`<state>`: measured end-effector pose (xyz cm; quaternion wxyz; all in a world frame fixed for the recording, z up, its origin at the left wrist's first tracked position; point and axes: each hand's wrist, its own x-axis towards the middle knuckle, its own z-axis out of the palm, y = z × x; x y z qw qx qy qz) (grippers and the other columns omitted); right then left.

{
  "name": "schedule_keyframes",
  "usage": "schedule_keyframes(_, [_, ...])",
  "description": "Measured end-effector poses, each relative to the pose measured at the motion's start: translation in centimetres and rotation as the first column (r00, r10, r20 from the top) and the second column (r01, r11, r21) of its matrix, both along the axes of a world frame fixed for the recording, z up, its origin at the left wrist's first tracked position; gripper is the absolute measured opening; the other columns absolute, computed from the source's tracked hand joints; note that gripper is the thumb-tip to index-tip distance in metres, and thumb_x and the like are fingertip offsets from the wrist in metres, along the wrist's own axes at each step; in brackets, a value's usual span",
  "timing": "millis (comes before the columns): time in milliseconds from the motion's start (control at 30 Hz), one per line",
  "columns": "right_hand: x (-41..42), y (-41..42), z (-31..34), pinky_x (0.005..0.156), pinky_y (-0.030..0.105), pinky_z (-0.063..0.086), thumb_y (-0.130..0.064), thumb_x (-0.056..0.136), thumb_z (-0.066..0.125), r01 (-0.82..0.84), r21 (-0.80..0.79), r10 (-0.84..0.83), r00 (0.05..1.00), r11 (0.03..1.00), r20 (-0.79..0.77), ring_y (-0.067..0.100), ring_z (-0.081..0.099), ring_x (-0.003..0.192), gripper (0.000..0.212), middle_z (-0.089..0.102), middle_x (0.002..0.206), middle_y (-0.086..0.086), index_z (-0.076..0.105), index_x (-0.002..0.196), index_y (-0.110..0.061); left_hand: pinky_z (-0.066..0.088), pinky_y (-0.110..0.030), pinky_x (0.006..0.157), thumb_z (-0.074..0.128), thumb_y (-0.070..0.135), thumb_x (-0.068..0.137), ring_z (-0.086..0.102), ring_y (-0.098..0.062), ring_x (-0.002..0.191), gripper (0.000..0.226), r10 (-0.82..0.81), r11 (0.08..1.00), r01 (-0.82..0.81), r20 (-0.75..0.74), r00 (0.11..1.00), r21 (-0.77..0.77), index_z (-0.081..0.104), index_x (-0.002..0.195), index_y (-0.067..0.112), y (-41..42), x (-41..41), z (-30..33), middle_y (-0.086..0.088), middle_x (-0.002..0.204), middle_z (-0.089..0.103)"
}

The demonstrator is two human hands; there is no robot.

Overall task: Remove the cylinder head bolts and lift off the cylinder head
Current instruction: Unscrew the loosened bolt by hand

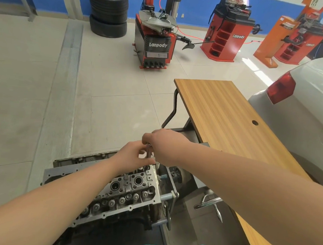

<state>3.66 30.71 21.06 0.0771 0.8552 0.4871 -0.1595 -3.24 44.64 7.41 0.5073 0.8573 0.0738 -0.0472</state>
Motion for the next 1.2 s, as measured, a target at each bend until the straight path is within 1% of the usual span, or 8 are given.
schedule_keyframes(233, [-0.2, 0.1, -0.2, 0.069, 0.038, 0.054, -0.042, 0.100, 0.055, 0.014, 0.074, -0.013, 1.000, 0.997, -0.021, 0.024, 0.062, 0.085, 0.033, 0.058, 0.103, -0.001, 0.062, 0.124, -0.022, 0.044, -0.012, 0.062, 0.085, 0.029, 0.083, 0.063, 0.000, 0.070, 0.027, -0.021, 0.984, 0.019, 0.010, 1.000, 0.177, 0.066, 0.074, 0.045, 0.2, 0.3, 0.2, 0.033, 0.072, 0.066])
schedule_keyframes(333, [-0.3, 0.4, -0.4, 0.058, 0.037, 0.048, -0.028, 0.101, 0.057, 0.035, 0.022, -0.037, 0.997, 0.999, 0.064, 0.021, 0.054, 0.068, 0.019, 0.052, 0.082, 0.002, 0.060, 0.113, -0.014, 0.054, -0.020, 0.075, 0.095, 0.028, 0.076, 0.066, -0.005, 0.083, 0.029, 0.043, 0.996, -0.045, 0.037, 0.998, 0.076, 0.069, 0.086, 0.037, -0.1, 0.2, -0.2, 0.022, 0.085, 0.072])
schedule_keyframes(467, [0.1, -0.1, 0.3, 0.068, 0.038, 0.053, -0.003, 0.087, 0.066, -0.084, 0.007, 0.084, 0.995, 0.996, -0.060, 0.023, 0.058, 0.087, 0.024, 0.054, 0.111, 0.001, 0.063, 0.102, -0.021, 0.053, -0.021, 0.094, 0.074, 0.026, 0.098, 0.069, -0.006, 0.104, 0.013, -0.075, 0.993, 0.079, -0.043, 0.996, 0.082, 0.071, 0.109, 0.030, -0.1, -0.1, -0.4, 0.014, 0.107, 0.074])
schedule_keyframes(567, [0.0, -0.3, 0.3, 0.076, 0.040, 0.055, -0.028, 0.095, 0.065, -0.066, 0.075, 0.073, 0.992, 0.995, -0.102, 0.023, 0.061, 0.096, 0.028, 0.053, 0.120, -0.002, 0.064, 0.123, -0.027, 0.045, -0.009, 0.065, 0.073, 0.027, 0.096, 0.063, -0.001, 0.072, 0.028, -0.072, 0.981, 0.079, -0.047, 0.996, 0.174, 0.067, 0.080, 0.048, 0.1, 0.0, -0.2, 0.026, 0.074, 0.069])
schedule_keyframes(667, [-0.2, 0.2, -0.4, 0.066, 0.038, 0.053, -0.045, 0.103, 0.052, 0.038, 0.029, -0.038, 0.999, 0.999, 0.014, 0.025, 0.061, 0.083, 0.032, 0.061, 0.100, 0.003, 0.059, 0.120, -0.019, 0.053, -0.016, 0.069, 0.093, 0.029, 0.079, 0.069, -0.004, 0.077, 0.021, -0.018, 0.994, 0.020, -0.015, 1.000, 0.103, 0.073, 0.079, 0.035, 0.0, 0.3, -0.4, 0.021, 0.080, 0.073])
schedule_keyframes(867, [0.1, -0.3, -0.8, 0.055, 0.026, 0.032, -0.007, 0.089, 0.066, -0.107, 0.045, 0.108, 0.994, 0.993, -0.011, 0.019, 0.049, 0.091, 0.019, 0.053, 0.109, -0.001, 0.063, 0.099, -0.022, 0.058, -0.021, 0.084, 0.079, 0.019, 0.088, 0.071, -0.008, 0.094, 0.015, -0.038, 0.999, 0.039, -0.041, 0.998, 0.022, 0.072, 0.097, 0.030, 0.5, -0.1, -1.3, 0.012, 0.096, 0.075])
schedule_keyframes(1000, [0.2, -0.2, -1.2, 0.071, 0.035, 0.053, -0.023, 0.098, 0.061, -0.047, 0.129, 0.060, 0.993, 0.991, -0.097, 0.021, 0.060, 0.099, 0.021, 0.055, 0.118, -0.002, 0.064, 0.119, -0.026, 0.043, -0.016, 0.063, 0.053, 0.002, 0.086, 0.058, -0.008, 0.079, 0.029, -0.102, 0.937, 0.137, -0.125, 0.987, 0.321, 0.061, 0.090, 0.030, 1.0, 0.2, -2.0, 0.012, 0.087, 0.060])
schedule_keyframes(1200, [-0.1, 0.0, -1.7, 0.072, 0.043, 0.058, -0.012, 0.100, 0.057, -0.041, 0.037, 0.043, 0.998, 0.998, -0.043, 0.029, 0.063, 0.091, 0.027, 0.064, 0.106, 0.008, 0.057, 0.127, -0.015, 0.042, -0.033, 0.071, 0.054, 0.012, 0.089, 0.052, -0.023, 0.087, 0.025, -0.039, 0.846, 0.186, -0.290, 0.956, 0.499, 0.049, 0.081, 0.035, 0.2, 1.3, -3.6, 0.006, 0.088, 0.050])
